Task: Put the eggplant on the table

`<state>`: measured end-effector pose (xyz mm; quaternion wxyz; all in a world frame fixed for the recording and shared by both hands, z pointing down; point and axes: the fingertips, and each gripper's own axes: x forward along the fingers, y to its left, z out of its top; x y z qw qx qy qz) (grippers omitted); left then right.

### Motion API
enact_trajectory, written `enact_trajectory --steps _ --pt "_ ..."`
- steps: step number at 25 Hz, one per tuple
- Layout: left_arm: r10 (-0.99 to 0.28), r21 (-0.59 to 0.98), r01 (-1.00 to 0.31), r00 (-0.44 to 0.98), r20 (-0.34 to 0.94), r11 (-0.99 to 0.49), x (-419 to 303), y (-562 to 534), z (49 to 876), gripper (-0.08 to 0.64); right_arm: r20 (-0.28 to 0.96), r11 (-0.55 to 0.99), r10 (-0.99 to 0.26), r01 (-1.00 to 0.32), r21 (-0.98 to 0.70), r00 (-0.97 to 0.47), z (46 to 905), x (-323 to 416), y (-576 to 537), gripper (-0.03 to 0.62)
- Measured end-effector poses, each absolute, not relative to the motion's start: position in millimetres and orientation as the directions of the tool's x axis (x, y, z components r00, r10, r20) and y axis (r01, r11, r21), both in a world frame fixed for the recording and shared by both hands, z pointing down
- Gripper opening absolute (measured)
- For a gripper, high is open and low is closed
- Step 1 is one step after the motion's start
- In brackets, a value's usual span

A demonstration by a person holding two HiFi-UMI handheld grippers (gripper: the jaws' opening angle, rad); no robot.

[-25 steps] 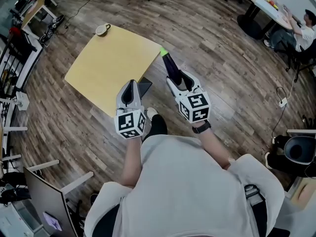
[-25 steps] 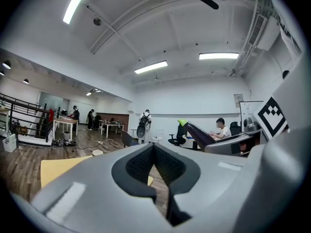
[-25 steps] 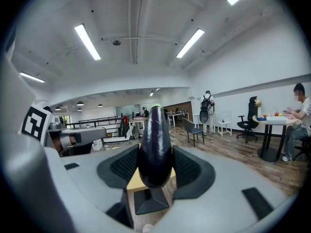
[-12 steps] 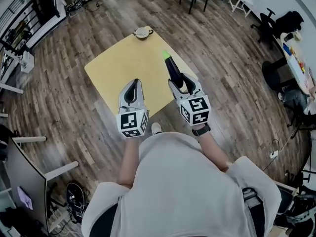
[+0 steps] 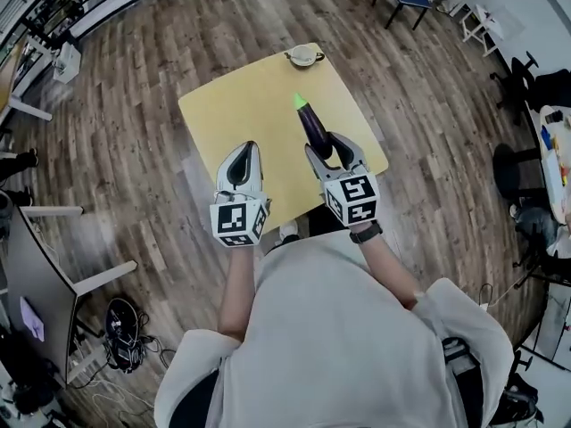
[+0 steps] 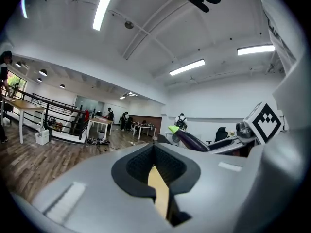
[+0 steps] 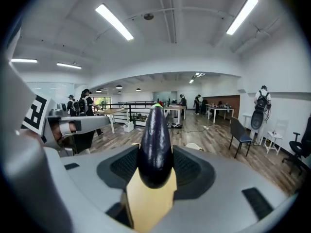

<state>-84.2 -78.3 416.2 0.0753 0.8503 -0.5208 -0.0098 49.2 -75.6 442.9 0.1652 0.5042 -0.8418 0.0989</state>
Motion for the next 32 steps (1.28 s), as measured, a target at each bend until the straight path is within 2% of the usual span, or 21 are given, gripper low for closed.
enact_trajectory --steps 17,32 --pt "-0.927 0.132 -0.944 0.323 0.189 -0.302 -86.9 -188.1 457.6 0.006 0.464 0.626 -0.674 -0.778 -0.055 -0.575 507.8 17.5 -216.0 0.218" --pt "-0.919 0.154 -0.965 0.249 0.305 -0.210 -90.8 -264.6 510.7 0.007 0.530 0.672 -0.589 -0.734 -0.097 -0.610 571.1 -3.0 -320.1 0.218"
